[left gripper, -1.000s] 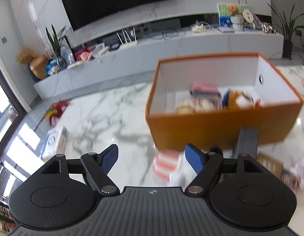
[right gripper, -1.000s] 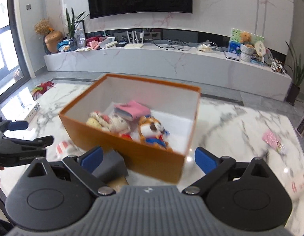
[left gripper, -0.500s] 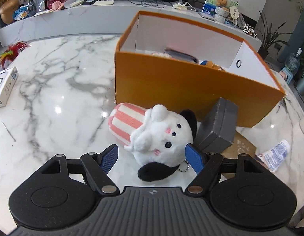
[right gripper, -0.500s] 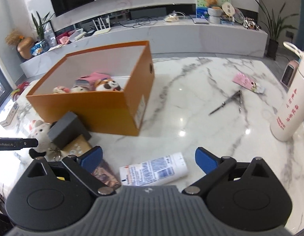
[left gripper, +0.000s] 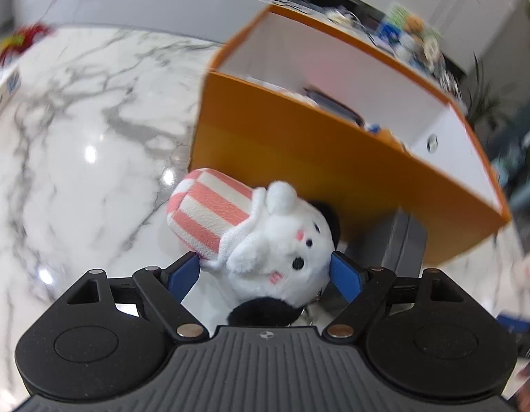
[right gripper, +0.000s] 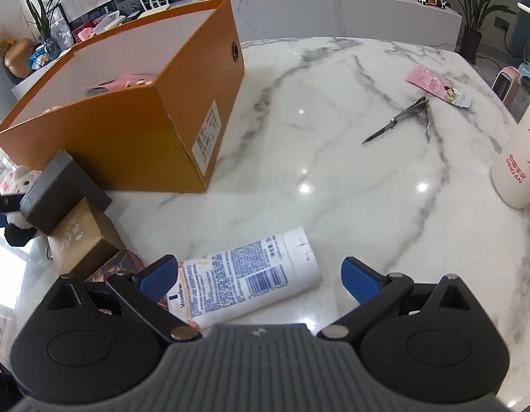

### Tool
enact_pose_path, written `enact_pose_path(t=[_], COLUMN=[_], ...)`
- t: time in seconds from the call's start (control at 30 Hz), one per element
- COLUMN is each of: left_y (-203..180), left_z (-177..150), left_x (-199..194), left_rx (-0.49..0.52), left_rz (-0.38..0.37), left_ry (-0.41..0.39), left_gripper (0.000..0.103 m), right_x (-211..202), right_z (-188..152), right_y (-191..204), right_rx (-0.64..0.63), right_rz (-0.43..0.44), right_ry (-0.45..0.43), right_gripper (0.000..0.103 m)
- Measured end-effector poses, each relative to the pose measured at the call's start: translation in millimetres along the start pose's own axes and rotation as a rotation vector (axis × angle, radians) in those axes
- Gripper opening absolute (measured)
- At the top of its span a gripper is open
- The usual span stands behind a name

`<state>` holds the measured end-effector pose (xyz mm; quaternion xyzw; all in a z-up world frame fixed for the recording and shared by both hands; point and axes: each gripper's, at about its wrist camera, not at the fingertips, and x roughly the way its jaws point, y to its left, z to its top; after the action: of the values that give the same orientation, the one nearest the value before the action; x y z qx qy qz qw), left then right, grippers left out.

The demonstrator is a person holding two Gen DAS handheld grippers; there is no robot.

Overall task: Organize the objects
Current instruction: 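Move the left gripper to the white bunny while the right approaches the Vaseline tube, then grasp the white bunny with the left gripper while the right grasps the Vaseline tube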

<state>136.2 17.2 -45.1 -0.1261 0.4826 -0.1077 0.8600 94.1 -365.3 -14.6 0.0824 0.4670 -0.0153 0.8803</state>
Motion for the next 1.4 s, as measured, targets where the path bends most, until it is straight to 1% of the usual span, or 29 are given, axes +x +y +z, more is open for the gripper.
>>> enact_pose_path(t=[0.1,0.17,0.27,0.37,0.4,0.43,0.47,0.5,0.53,0.6,0.63,0.67,0.7,0.77,0.87,0.93,1.03,1.1,1.13,1.23,1.4], left_y=[16,23,24,26,27,27,24,15,6,-5,-6,-3,3,17,34,41,54,59,61,65,68], left_z=[6,10,15,13,12,12,11,11,9,4,1,-1,-3,-5,1,9,19,21,22,20,18], left_x=[1,2,7,14,18,23,24,23,18,6,2,-1,-5,-14,-21,-15,0,10,14,24,25], left_rx=[-0.131,-0.183,-0.197,-0.216,-0.222,-0.22,-0.183,-0.103,-0.026,0.089,0.128,0.145,0.139,0.095,0.001,-0.094,-0.258,-0.346,-0.376,-0.439,-0.492], left_rz=[-0.04,-0.054,-0.052,-0.059,-0.071,-0.082,-0.076,-0.027,0.031,0.137,0.166,0.182,0.18,0.142,0.093,0.044,-0.071,-0.106,-0.113,-0.089,-0.07], left_ry=[-0.003,-0.001,0.004,0.005,0.016,0.046,0.072,0.099,0.106,0.081,0.089,0.113,0.126,0.122,0.084,0.075,0.078,0.089,0.09,0.087,-0.008], left_gripper=[0.096,0.097,0.1,0.102,0.102,0.102,0.102,0.103,0.103,0.103,0.103,0.103,0.103,0.103,0.103,0.103,0.103,0.103,0.103,0.103,0.103], right_x=[-2,-1,1,3,4,4,4,4,3,2,2,1,0,-1,-2,-2,-1,-1,-1,1,2], right_z=[2,2,2,3,3,3,3,3,3,2,2,2,2,2,4,4,3,3,3,3,3], right_y=[4,6,9,11,12,13,13,14,14,15,15,16,16,16,18,21,24,24,24,21,20], right_rx=[-0.012,-0.021,-0.032,-0.041,-0.043,-0.045,-0.049,-0.053,-0.057,-0.066,-0.07,-0.072,-0.071,-0.068,-0.062,-0.064,-0.074,-0.084,-0.084,-0.077,-0.077], right_rz=[0.004,0.009,0.008,0.008,0.009,0.009,0.009,0.009,0.01,0.01,0.01,0.011,0.013,0.02,0.026,0.03,0.034,0.028,0.025,0.02,0.0], right_ry=[-0.008,-0.004,0.005,0.009,0.01,0.011,0.011,0.012,0.014,0.017,0.018,0.016,0.015,0.011,0.007,0.004,0.007,0.009,0.008,0.011,0.008], right_gripper=[0.101,0.101,0.101,0.101,0.101,0.101,0.101,0.101,0.101,0.101,0.101,0.101,0.101,0.101,0.101,0.101,0.102,0.102,0.102,0.102,0.102])
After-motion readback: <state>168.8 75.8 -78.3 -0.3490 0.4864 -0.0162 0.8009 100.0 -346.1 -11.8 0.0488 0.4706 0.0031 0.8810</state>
